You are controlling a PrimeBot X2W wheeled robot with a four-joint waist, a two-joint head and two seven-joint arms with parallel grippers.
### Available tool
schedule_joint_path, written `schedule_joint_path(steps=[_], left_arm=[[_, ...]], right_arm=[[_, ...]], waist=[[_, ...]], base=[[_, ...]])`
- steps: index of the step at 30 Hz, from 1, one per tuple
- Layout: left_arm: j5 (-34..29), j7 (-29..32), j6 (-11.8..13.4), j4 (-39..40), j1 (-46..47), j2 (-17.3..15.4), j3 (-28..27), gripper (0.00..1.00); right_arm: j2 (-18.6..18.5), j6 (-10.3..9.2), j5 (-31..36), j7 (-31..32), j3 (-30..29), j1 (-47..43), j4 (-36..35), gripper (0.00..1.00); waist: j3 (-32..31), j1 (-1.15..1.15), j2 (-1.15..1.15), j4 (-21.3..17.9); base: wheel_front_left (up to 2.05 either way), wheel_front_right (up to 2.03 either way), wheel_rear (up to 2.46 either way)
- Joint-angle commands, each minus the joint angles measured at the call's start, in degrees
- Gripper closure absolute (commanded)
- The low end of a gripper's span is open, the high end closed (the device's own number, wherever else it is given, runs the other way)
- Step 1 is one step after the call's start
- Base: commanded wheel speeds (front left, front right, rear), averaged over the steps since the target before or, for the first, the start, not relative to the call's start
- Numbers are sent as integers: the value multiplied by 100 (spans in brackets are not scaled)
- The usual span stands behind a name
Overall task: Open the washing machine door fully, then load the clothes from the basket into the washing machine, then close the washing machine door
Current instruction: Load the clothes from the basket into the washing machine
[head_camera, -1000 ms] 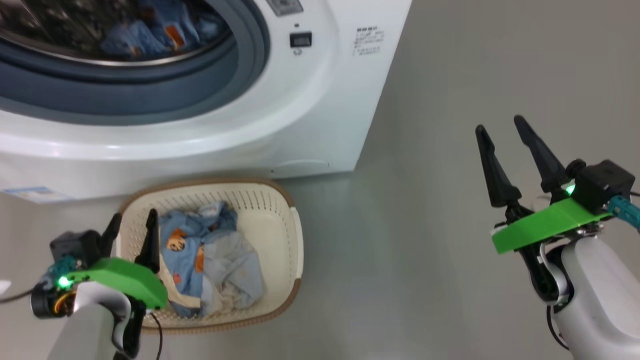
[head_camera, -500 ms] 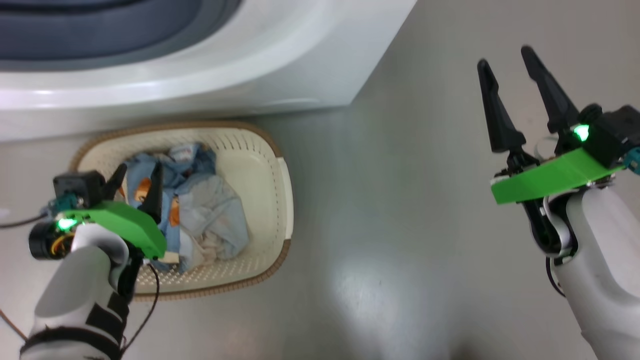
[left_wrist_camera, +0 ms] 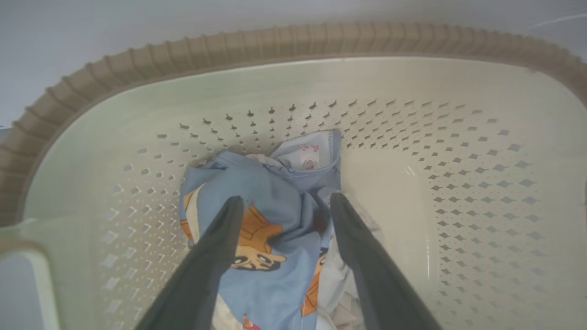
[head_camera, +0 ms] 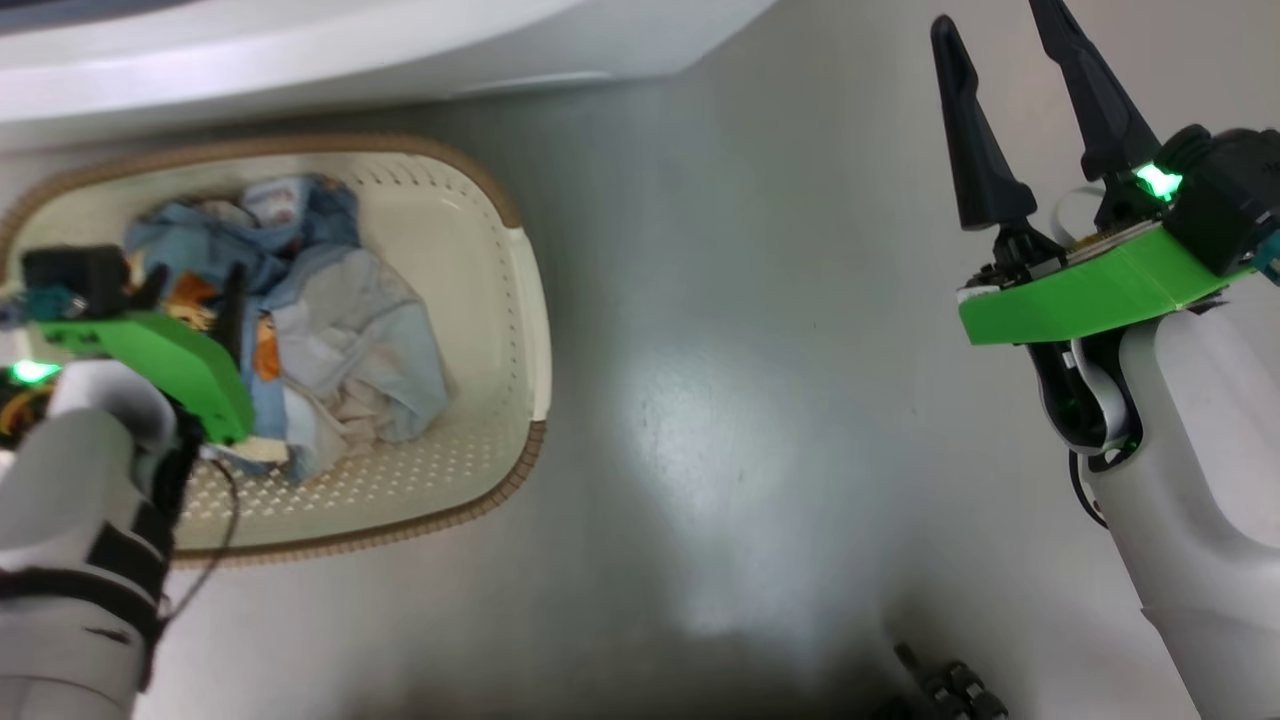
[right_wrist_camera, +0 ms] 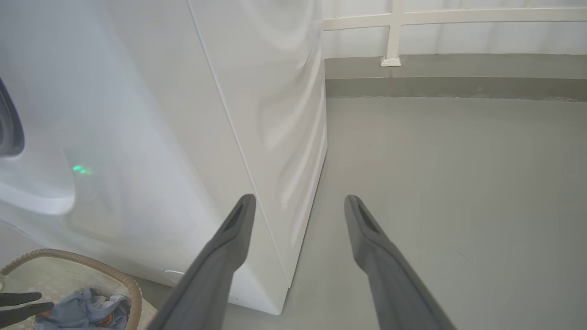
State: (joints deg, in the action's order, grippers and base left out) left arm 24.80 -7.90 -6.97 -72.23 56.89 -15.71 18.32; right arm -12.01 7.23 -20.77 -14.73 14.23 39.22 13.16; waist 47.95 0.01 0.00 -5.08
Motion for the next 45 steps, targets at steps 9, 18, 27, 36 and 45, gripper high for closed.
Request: schedule_joint_path(steps=[9, 18, 27, 36, 45], left_arm=[[-26, 700, 505, -136, 209, -607, -87, 0], [-86, 1354, 655, -164, 136, -646, 87, 0], [-112, 1833, 595, -170, 118, -627, 249, 0], [-116, 2169, 586, -171, 63, -632, 363, 0], [-76, 2012, 540, -172, 73, -612, 421, 100]], right_arm=[[173, 25, 123, -27, 50, -123, -266, 0], [270, 25, 139, -27, 62, -158, -309, 0], [311, 25, 152, -27, 83, -148, -310, 0], [342, 25, 147, -27, 86, -142, -275, 0], [368, 25, 118, -27, 97, -111, -249, 0]], waist=[[644, -1, 0, -445], [798, -1, 0, -562], [849, -1, 0, -596], [845, -1, 0, -596], [814, -1, 0, -584]], base=[[0, 0, 0], [0, 0, 0], [0, 0, 0], [0, 0, 0], [0, 0, 0]])
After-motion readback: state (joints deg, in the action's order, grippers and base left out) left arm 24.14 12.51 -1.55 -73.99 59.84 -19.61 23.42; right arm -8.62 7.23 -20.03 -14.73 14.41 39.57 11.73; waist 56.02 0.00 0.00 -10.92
